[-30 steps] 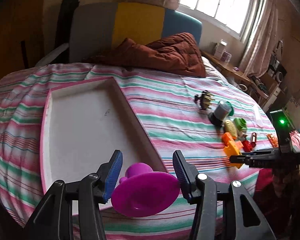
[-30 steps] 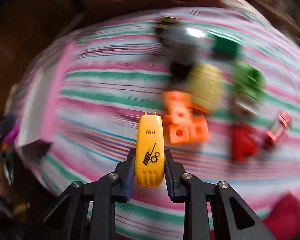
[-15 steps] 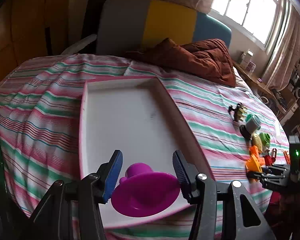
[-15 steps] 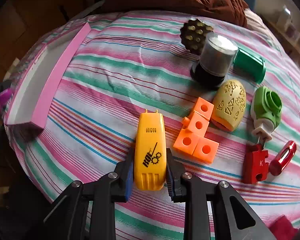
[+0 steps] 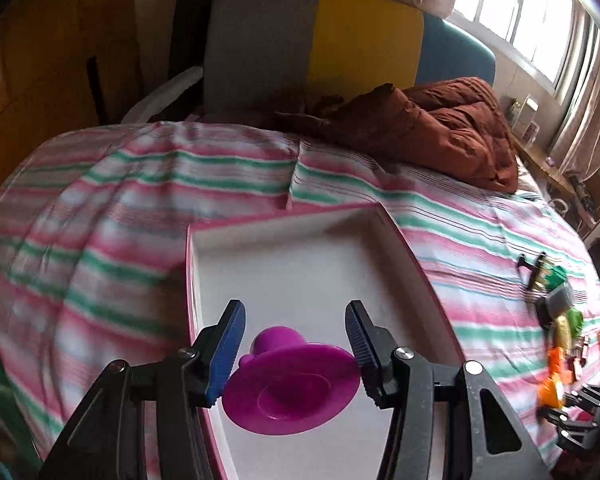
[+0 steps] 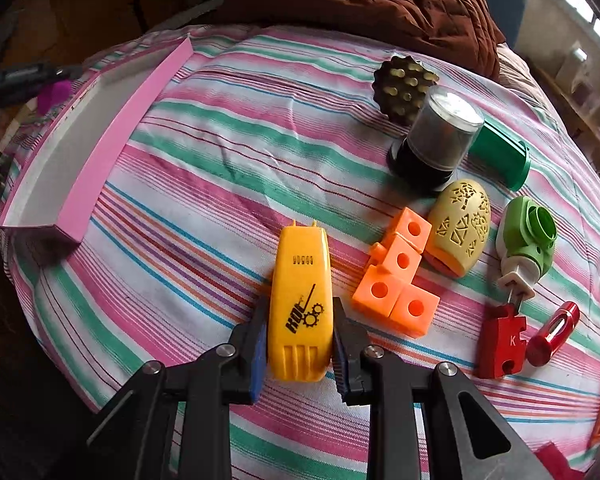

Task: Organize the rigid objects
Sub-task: 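Carry the magenta cup to the tray with the left gripper while the right gripper grasps the yellow toy, then release the magenta cup into the tray with the left gripper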

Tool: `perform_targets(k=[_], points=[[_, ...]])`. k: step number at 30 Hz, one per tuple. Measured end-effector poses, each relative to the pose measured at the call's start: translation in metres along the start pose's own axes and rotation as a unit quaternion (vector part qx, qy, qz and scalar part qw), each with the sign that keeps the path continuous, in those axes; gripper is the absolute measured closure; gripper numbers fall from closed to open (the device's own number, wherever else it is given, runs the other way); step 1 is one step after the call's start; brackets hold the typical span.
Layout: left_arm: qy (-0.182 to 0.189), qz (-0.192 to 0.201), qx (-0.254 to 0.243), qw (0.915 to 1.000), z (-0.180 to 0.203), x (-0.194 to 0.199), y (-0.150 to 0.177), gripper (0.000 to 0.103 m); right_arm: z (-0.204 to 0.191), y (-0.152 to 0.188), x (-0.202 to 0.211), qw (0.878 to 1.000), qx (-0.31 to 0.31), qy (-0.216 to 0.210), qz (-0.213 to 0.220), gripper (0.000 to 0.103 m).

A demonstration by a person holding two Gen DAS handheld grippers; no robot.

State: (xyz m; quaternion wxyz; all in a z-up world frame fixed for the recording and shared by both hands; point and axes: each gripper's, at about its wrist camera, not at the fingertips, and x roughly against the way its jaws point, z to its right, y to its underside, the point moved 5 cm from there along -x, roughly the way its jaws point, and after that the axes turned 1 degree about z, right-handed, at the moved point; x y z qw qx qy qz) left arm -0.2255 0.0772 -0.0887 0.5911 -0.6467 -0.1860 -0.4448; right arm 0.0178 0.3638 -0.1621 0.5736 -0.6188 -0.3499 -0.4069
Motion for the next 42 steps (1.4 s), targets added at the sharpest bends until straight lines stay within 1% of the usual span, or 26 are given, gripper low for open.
perform_targets(k=[5,7,8,9,10,11,12,17,19,21,25,28,31,35,39,41,42], points=[[-0.018,-0.013,-0.002,0.9997,-0.012,-0.032,-0.015,0.050,-0.001,-0.003,-0.002,1.000,0.000,0.000,0.002,0.076],[-0.041,-0.012,-0.008,0.9991,-0.018,-0.042,-0.018,0.049,-0.001,-0.001,0.000,1.000,-0.002,-0.001,0.003,0.076],[-0.043,-0.015,-0.010,0.9989,-0.018,-0.044,-0.018,0.049,0.000,-0.001,0.001,1.000,-0.002,-0.002,0.003,0.076],[-0.046,-0.015,-0.011,0.9988,-0.019,-0.044,-0.019,0.045,0.000,-0.001,0.001,1.000,-0.003,-0.002,0.003,0.076],[-0.048,-0.011,-0.010,0.9987,-0.020,-0.042,-0.019,0.040,0.000,-0.001,0.001,1.000,-0.004,-0.003,0.003,0.076],[-0.046,-0.006,-0.009,0.9989,-0.021,-0.039,-0.019,0.030,0.000,-0.001,0.001,1.000,-0.005,-0.003,0.003,0.076],[-0.044,-0.002,-0.008,0.9990,-0.020,-0.035,-0.019,0.028,0.000,-0.001,0.001,1.000,-0.005,-0.003,0.003,0.076],[-0.046,0.028,0.011,0.9985,-0.027,-0.001,-0.015,0.028,0.001,0.001,0.004,1.000,0.001,0.002,0.005,0.076],[-0.047,0.034,0.018,0.9982,-0.028,0.015,-0.006,0.028,0.000,0.000,0.003,1.000,0.006,0.007,0.007,0.076],[-0.056,0.042,0.021,0.9973,-0.028,0.031,0.005,0.028,-0.001,-0.001,0.003,1.000,0.010,0.011,0.008,0.076],[-0.072,0.055,0.003,0.9959,-0.014,0.064,0.041,0.028,-0.002,-0.001,0.003,1.000,0.017,0.018,0.010,0.076],[-0.078,0.058,-0.004,0.9953,-0.002,0.080,0.066,0.028,-0.002,-0.001,0.004,0.999,0.020,0.025,0.012,0.076],[-0.083,0.057,0.002,0.9949,0.007,0.090,0.086,0.028,-0.001,-0.002,0.005,0.999,0.019,0.032,0.013,0.076],[-0.082,0.054,0.011,0.9951,0.017,0.101,0.103,0.028,0.004,-0.003,0.007,1.000,0.000,0.030,0.009,0.076],[-0.097,0.061,0.004,0.9934,0.022,0.110,0.109,0.028,0.005,-0.008,0.007,0.999,-0.035,0.028,0.009,0.077],[-0.101,0.063,0.004,0.9929,0.022,0.114,0.110,0.028,0.005,-0.013,0.011,0.998,-0.057,0.021,0.016,0.077],[-0.100,0.064,0.004,0.9929,0.022,0.115,0.110,0.028,-0.005,-0.021,0.008,0.998,-0.061,0.017,0.023,0.077]])
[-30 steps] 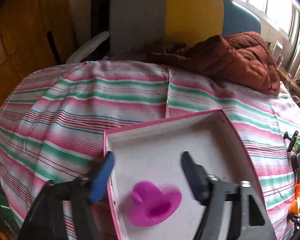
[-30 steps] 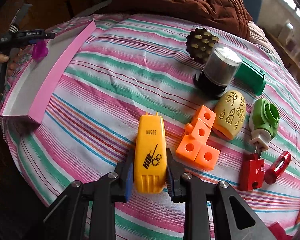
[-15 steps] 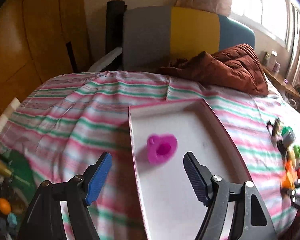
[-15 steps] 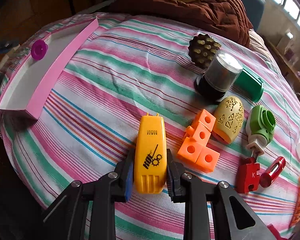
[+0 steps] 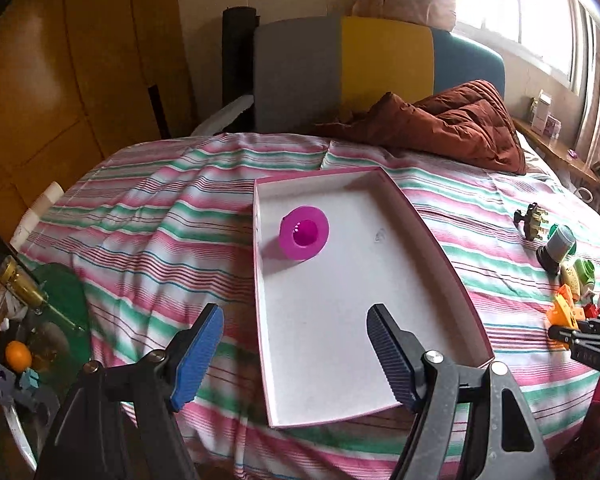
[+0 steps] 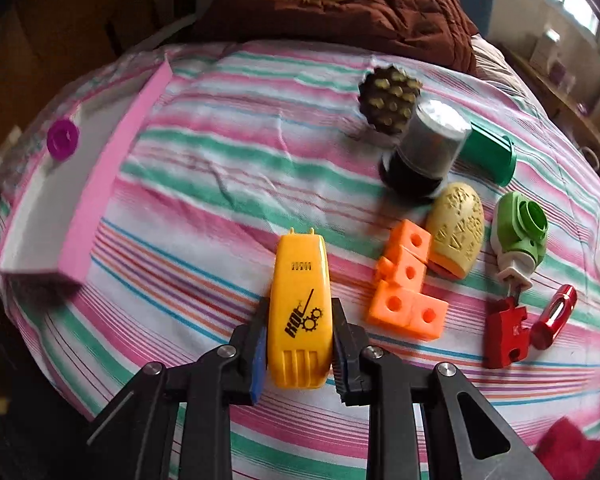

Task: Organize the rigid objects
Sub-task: 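Release the magenta cup into the tray with the left gripper, then carry the yellow toy to the tray and release it beside the cup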

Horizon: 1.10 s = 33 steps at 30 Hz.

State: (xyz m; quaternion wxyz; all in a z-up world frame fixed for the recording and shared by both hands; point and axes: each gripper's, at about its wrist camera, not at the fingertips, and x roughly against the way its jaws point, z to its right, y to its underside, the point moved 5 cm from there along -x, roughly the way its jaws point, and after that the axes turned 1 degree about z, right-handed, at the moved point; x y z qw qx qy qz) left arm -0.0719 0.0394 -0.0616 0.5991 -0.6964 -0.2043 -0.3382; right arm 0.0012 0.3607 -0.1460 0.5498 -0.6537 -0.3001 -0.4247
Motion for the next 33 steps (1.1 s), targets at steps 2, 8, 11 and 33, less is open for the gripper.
perform_targets(k=[2,8,11,33], points=[[0.001,0.001,0.002,1.0000,-0.003,0.002,0.001,0.028,-0.016,-0.009,0.002,1.000,-0.001,-0.008,0.013,0.077],[0.003,0.000,0.019,0.9998,-0.015,0.005,0.006,0.028,-0.071,-0.035,0.029,0.997,0.024,-0.058,0.050,0.077],[0.000,0.003,0.029,0.9996,-0.024,0.006,0.006,0.028,-0.115,-0.054,0.038,0.992,0.051,-0.098,0.060,0.077],[-0.020,-0.021,0.087,0.9958,-0.075,-0.005,0.026,0.028,-0.286,-0.107,-0.075,0.981,0.128,-0.133,-0.051,0.077]])
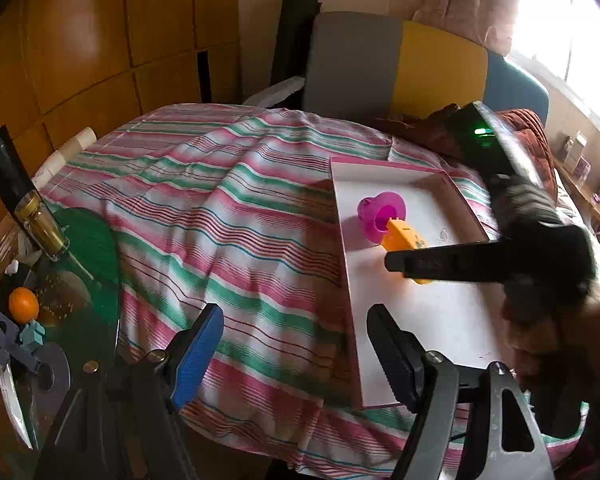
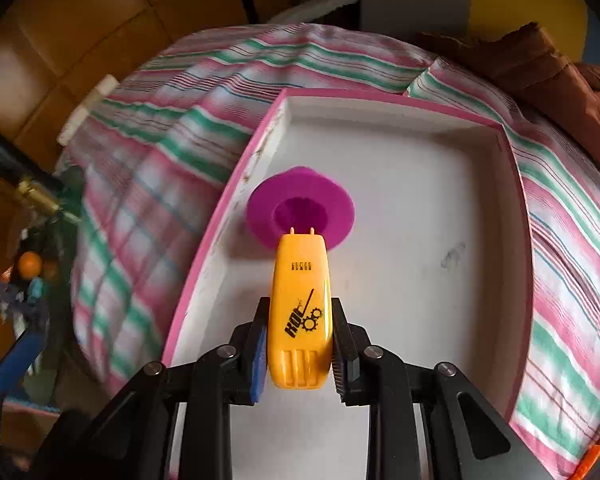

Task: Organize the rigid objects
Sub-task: 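Carry the yellow toy to the tray and release it beside the cup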

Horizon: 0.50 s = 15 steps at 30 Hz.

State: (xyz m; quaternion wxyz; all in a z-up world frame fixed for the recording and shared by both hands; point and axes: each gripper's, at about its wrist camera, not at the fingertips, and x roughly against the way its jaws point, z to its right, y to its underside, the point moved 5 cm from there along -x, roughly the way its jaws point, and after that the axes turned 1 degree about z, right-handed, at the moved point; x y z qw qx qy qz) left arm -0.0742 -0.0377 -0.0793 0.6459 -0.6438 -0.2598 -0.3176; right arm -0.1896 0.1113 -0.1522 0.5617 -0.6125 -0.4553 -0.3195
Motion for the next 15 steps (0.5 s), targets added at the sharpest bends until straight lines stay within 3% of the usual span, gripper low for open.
perform_targets(k=[3,6,8,10,15], points=[[-0.004,-0.003,0.004,1.0000,-0.003,-0.001,0.001,0.028,-0.001,-0.013,-0.006,1.000,-0.011,0.010,0.007,0.076],[-0.005,-0.003,0.008,1.0000,-0.006,-0.001,0.001,0.028,-0.002,-0.024,-0.005,1.000,-0.028,-0.007,0.012,0.076],[-0.007,-0.001,0.009,0.9999,-0.008,0.000,-0.001,0.028,-0.004,-0.027,0.001,0.999,-0.033,-0.024,0.020,0.068],[-0.008,0.004,0.012,0.9999,-0.010,0.001,-0.002,0.028,-0.007,-0.022,0.011,0.998,-0.035,-0.031,0.034,0.048],[-0.007,0.008,0.015,0.9998,-0.011,0.003,-0.004,0.028,-0.011,-0.003,0.028,0.998,-0.023,-0.036,0.047,0.047]])
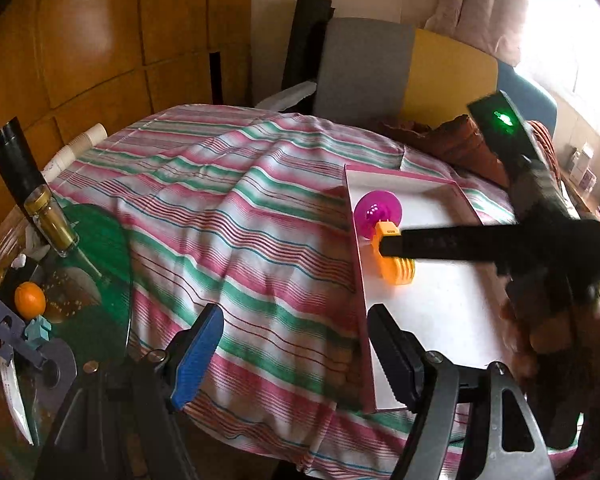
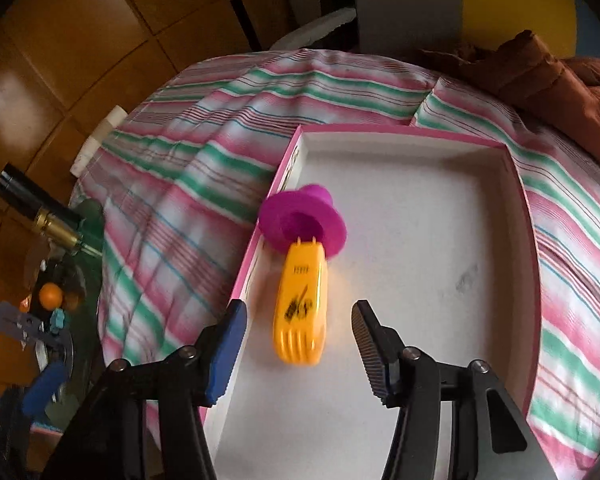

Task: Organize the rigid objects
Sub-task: 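Carry the yellow toy to the tray and release it beside the cup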

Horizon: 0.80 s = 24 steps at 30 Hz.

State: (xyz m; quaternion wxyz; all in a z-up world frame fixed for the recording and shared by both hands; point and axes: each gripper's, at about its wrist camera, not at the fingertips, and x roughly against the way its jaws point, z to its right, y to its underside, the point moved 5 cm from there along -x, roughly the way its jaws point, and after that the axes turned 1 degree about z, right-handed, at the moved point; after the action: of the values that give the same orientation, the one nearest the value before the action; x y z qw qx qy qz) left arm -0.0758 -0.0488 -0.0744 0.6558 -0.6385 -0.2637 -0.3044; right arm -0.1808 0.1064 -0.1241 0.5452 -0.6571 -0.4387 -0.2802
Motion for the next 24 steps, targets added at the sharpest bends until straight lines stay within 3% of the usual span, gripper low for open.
perform_targets(k=[5,11,24], points=[[-0.001,0.002,-0.003,1.0000,0.002,0.003,0.002,0.028,-0.002,0.015,0.012,1.000,0.009,0.011,0.015,0.047],[-0.002,0.005,-0.007,1.0000,0.004,0.007,0.003,0.028,-0.001,0.027,0.031,0.997,0.025,0.054,0.050,0.046],[0.000,0.011,-0.027,0.9996,0.019,0.015,0.006,0.028,0.008,0.044,0.086,0.977,0.053,0.148,0.146,0.032]])
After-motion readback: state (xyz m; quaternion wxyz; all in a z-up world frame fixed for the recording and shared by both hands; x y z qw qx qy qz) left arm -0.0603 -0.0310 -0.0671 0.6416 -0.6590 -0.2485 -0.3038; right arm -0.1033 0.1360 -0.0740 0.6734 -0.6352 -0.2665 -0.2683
